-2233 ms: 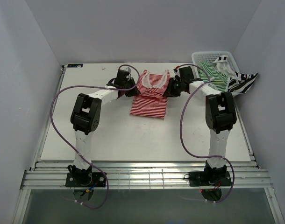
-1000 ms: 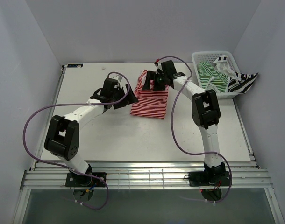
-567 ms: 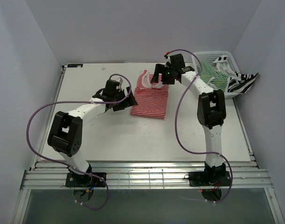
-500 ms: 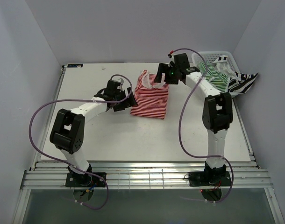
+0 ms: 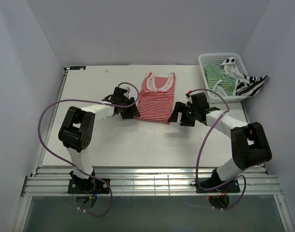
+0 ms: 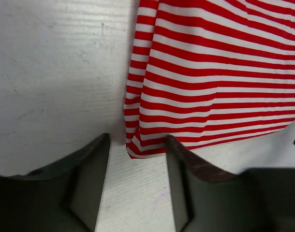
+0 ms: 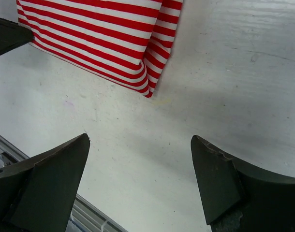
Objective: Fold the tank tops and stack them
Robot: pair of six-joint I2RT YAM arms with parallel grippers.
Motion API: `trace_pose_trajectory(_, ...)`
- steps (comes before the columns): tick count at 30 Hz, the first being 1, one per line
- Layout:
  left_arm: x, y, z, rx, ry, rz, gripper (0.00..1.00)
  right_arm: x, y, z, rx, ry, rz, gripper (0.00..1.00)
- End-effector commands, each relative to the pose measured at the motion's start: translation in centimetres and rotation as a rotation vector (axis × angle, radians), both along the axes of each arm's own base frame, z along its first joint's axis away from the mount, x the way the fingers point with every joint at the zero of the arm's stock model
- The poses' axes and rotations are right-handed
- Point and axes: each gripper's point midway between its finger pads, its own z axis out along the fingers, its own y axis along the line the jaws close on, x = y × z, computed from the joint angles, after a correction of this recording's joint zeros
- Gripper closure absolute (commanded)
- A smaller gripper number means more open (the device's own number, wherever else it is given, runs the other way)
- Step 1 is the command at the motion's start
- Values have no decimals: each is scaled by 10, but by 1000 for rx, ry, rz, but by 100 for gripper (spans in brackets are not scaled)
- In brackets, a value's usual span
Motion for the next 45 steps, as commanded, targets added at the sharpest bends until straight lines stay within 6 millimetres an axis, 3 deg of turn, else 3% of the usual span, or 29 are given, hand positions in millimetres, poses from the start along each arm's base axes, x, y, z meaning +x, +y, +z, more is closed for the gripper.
trace_pose_trajectory(1, -5, -4, -3, -37, 1, -18, 47, 16, 21, 22, 106, -77, 13, 9)
trace_pose_trajectory(8, -11, -6, -18, -44, 36, -16, 74, 20, 31, -13, 94, -12, 0, 0)
trace_pose_trajectory(12, -10, -4, -19, -39, 29, -8, 86, 22, 28, -29, 65, 15, -31, 19)
trace_pose_trajectory(14, -10, -4, -20, -40, 32, -8, 100, 24, 27, -37, 57, 31, -41, 26)
trace_pose_trajectory(16, -10, -5, -19, -43, 29, -13, 100, 24, 27, -42, 56, 41, -44, 29)
trace_pose_trajectory(19, -11, -5, -17, -49, 26, -13, 100, 25, 28, -48, 50, 51, -43, 46)
trace_pose_trajectory(22, -13, -4, -7, -63, 11, 9, 100, 23, 29, -47, 59, 50, -34, 76)
trace_pose_trajectory(23, -13, -4, -2, -72, 4, 16, 100, 22, 30, -43, 69, 41, -29, 92)
trace_pose_trajectory(27, -25, -4, 16, -117, -19, 30, 100, 7, 33, -32, 111, 26, 20, 92)
trace_pose_trajectory(30, -37, -8, 37, -163, -37, 24, 100, -8, 35, -13, 158, 0, 53, 92)
trace_pose_trajectory(34, -70, -5, 52, -192, -16, 29, 100, -47, 33, 8, 222, -12, 97, 92)
trace_pose_trajectory(35, -76, -5, 70, -215, -42, 31, 100, -60, 34, 10, 227, 8, 115, 92)
trace_pose_trajectory(38, -104, -4, 83, -230, -18, 26, 100, -88, 30, 26, 245, 8, 142, 92)
trace_pose_trajectory(39, -115, -4, 100, -257, -26, 22, 100, -95, 28, 30, 246, 24, 143, 92)
trace_pose_trajectory(45, -142, 2, 141, -304, -35, 44, 100, -122, 20, 74, 282, -28, 160, 92)
